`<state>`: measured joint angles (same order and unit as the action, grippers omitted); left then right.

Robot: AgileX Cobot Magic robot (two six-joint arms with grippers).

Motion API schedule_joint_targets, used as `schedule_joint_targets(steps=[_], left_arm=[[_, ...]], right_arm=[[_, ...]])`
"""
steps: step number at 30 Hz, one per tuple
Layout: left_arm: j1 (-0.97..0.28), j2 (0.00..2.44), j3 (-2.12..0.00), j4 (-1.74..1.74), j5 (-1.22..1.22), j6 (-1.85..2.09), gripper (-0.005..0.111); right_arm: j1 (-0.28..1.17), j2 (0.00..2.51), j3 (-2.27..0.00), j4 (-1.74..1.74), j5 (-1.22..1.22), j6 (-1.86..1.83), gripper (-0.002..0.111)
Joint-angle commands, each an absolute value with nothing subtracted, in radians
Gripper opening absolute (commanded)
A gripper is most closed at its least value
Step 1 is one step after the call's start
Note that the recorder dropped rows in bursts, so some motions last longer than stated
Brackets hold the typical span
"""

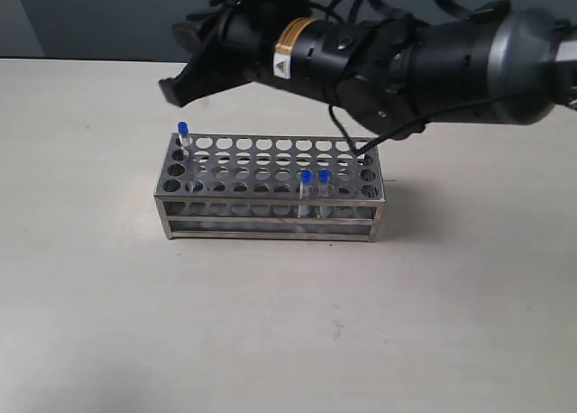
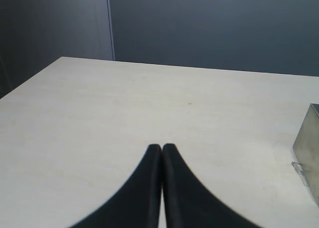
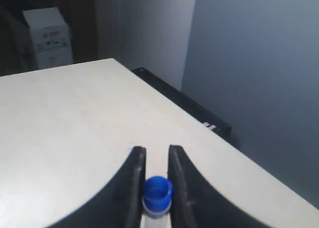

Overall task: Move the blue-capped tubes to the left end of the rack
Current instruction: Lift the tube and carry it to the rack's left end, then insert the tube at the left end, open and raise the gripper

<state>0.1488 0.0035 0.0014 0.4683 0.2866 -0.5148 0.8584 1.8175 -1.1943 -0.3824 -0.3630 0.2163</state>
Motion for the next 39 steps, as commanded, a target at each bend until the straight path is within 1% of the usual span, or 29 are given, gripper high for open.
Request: schedule_joint_targets(steps=[1, 12, 23, 29, 39], left_arm=[[0.146, 0.000, 0.000, 0.468, 0.291, -0.516, 0.001], [0.146, 0.000, 0.000, 0.468, 0.291, -0.516, 0.001], [0.146, 0.000, 0.000, 0.468, 0.291, -0.516, 0.001], [0.146, 0.000, 0.000, 0.468, 0.291, -0.516, 0.001], [0.146, 0.000, 0.000, 0.468, 0.291, -0.516, 0.001]], right_arm=[[0.920, 1.868, -1.213, -0.396, -0.350, 0.209, 0.000], [0.939, 1.967, -1.229, -0.400, -0.404, 0.209, 0.000], [0.939, 2.000, -1.312, -0.400, -0.369, 0.145, 0.000], [0.937, 2.000, -1.315, -0.400, -0.328, 0.122, 0.000], [0.935, 2.063, -1.322, -0.398, -0.353, 0.122, 0.000]])
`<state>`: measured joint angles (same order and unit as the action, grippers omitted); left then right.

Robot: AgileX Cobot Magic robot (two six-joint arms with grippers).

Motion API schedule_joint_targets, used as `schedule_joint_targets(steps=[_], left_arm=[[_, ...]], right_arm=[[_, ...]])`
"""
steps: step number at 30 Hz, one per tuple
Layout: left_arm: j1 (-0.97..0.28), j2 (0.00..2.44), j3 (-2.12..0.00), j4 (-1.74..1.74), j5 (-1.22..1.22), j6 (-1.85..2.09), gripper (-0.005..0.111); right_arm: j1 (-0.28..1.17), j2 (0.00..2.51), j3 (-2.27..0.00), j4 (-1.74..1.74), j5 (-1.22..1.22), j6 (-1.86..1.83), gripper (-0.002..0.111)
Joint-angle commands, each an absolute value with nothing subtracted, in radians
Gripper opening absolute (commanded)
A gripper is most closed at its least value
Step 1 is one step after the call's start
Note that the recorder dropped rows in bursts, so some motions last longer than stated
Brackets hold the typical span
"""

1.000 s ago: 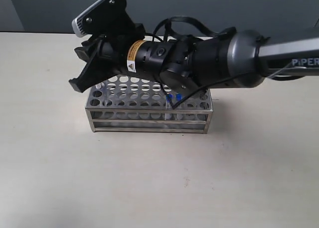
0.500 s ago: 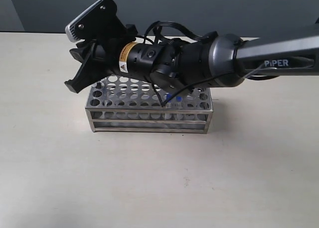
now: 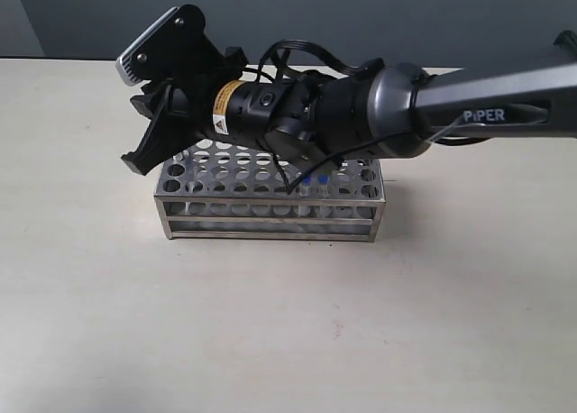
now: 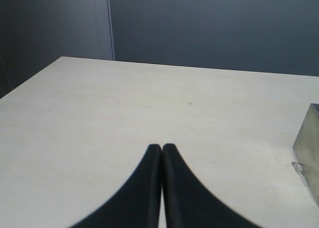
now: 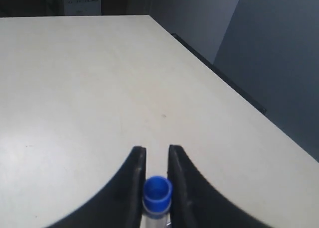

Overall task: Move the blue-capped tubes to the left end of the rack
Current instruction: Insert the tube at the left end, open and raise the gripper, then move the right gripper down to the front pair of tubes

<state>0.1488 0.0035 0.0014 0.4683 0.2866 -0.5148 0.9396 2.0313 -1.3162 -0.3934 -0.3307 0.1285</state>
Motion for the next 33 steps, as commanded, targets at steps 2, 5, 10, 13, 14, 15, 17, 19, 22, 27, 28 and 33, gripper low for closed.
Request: schedule_joint_targets(steps=[2, 5, 10, 13, 14, 15, 17, 19, 22, 27, 28, 33], left_arm=[[0.146, 0.000, 0.000, 0.468, 0.291, -0.516, 0.001], [0.146, 0.000, 0.000, 0.468, 0.291, -0.516, 0.001], [0.146, 0.000, 0.000, 0.468, 0.291, -0.516, 0.001], [0.146, 0.000, 0.000, 0.468, 0.291, -0.516, 0.001], [0.146, 0.000, 0.000, 0.468, 0.291, -0.516, 0.001], [0.146, 0.000, 0.000, 0.468, 0.291, -0.516, 0.001], [0.146, 0.000, 0.000, 0.468, 0.291, -0.516, 0.001], [0.146, 0.000, 0.000, 0.468, 0.291, -0.516, 0.001], [0.146, 0.000, 0.000, 0.468, 0.291, -0.516, 0.001], [0.146, 0.000, 0.000, 0.468, 0.291, -0.516, 0.001], [0.146, 0.000, 0.000, 0.468, 0.291, -0.516, 0.001], [0.146, 0.000, 0.000, 0.468, 0.291, -0.516, 0.001]], right_arm=[[0.935, 2.080, -1.322, -0.393, -0.353, 0.122, 0.000], [0.935, 2.099, -1.322, -0.390, -0.345, 0.122, 0.001], [0.935, 2.103, -1.322, -0.374, -0.345, 0.130, 0.001], [0.935, 2.101, -1.322, -0.374, -0.343, 0.130, 0.002], [0.935, 2.101, -1.322, -0.374, -0.340, 0.130, 0.006], [0.935, 2.101, -1.322, -0.374, -0.332, 0.130, 0.012], [0.935, 2.101, -1.322, -0.374, -0.322, 0.130, 0.027], [0.935, 2.096, -1.322, -0.373, -0.301, 0.130, 0.039], [0.935, 2.067, -1.322, -0.366, -0.252, 0.131, 0.045], [0.926, 1.941, -1.316, -0.297, -0.190, 0.133, 0.040], [0.924, 1.906, -1.311, -0.297, -0.190, 0.133, 0.041], [0.897, 1.751, -1.280, -0.301, -0.136, 0.124, 0.041]])
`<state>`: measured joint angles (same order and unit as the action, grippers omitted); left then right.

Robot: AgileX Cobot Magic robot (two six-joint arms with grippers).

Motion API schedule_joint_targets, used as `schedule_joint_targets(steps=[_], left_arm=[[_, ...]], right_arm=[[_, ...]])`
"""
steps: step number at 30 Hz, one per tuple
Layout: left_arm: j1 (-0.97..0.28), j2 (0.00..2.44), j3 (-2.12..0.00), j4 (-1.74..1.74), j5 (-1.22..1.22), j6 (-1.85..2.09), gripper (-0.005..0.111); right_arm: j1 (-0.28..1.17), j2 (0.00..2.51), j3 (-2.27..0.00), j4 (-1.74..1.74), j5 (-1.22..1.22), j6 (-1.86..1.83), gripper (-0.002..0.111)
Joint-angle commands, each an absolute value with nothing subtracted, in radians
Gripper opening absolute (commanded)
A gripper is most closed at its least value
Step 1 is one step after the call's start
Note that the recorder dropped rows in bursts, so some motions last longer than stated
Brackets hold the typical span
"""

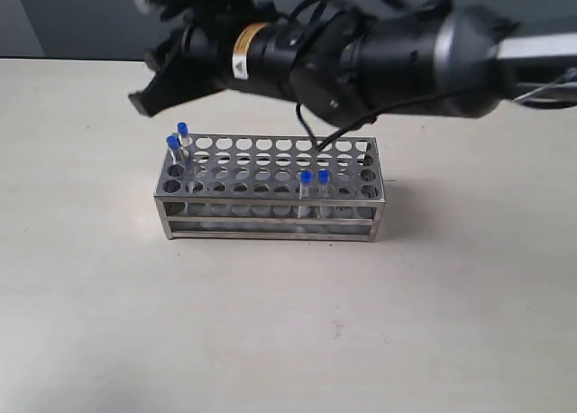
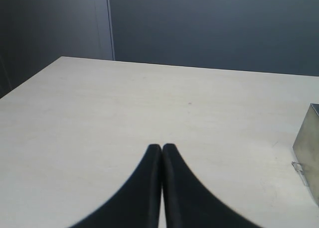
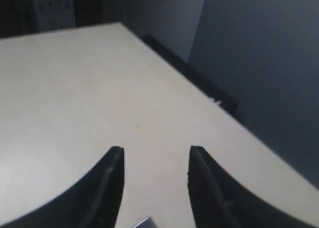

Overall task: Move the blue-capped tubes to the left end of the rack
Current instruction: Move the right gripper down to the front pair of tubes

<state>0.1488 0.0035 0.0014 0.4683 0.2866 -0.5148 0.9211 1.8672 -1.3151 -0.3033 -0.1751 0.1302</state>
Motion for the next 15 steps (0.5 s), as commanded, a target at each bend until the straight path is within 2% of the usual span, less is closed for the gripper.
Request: schedule_joint_targets(steps=[1, 5, 10, 15], left_arm=[[0.146, 0.000, 0.000, 0.468, 0.291, -0.516, 0.001], [0.146, 0.000, 0.000, 0.468, 0.291, -0.516, 0.001], [0.146, 0.000, 0.000, 0.468, 0.291, -0.516, 0.001], [0.146, 0.000, 0.000, 0.468, 0.291, -0.516, 0.001]], right_arm=[[0.896, 1.721, -1.257, -0.305, -0.136, 0.124, 0.041], [0.869, 1.591, -1.078, -0.302, -0.144, 0.122, 0.041], [0.787, 1.497, -0.724, -0.173, -0.350, 0.122, 0.041], [0.756, 1.565, -0.660, -0.064, -0.409, 0.080, 0.041]])
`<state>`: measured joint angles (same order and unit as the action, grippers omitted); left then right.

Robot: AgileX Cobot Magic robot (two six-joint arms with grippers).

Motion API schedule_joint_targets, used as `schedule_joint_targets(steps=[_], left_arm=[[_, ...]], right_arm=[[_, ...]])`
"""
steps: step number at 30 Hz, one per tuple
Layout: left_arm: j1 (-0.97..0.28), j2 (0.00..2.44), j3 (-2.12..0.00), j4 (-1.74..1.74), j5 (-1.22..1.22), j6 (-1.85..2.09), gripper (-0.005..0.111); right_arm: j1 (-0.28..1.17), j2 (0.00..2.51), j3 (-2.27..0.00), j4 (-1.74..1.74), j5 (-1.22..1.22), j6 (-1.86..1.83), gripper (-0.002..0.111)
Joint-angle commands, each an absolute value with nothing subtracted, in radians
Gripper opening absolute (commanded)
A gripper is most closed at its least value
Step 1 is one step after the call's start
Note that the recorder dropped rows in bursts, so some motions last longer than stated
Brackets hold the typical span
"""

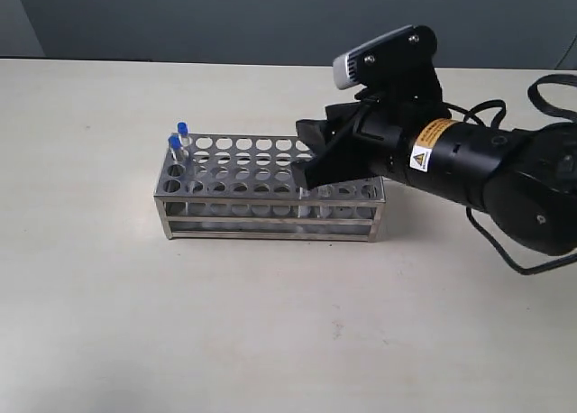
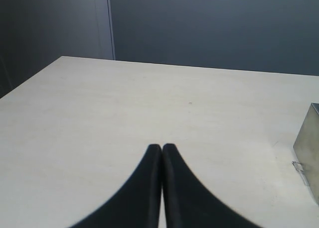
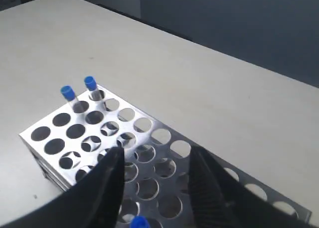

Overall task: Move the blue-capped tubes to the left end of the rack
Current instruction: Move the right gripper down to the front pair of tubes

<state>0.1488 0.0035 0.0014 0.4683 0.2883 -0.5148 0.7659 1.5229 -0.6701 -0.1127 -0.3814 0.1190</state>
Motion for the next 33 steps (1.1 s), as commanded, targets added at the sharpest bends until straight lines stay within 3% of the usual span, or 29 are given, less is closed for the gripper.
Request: schedule_joint_targets(steps=[1, 10, 33], left_arm=[[0.146, 0.000, 0.000, 0.468, 0.291, -0.516, 0.001], [0.146, 0.000, 0.000, 0.468, 0.291, -0.516, 0.001], [0.146, 0.000, 0.000, 0.468, 0.291, -0.516, 0.001]], right_arm=[[0.756, 1.585, -0.660, -0.064, -0.411, 0.078, 0.041], [0.756, 1.669, -0.660, 0.167, -0.484, -0.112, 0.041], [0.758, 1.750, -0.660, 0.166, -0.459, -0.114, 0.041]])
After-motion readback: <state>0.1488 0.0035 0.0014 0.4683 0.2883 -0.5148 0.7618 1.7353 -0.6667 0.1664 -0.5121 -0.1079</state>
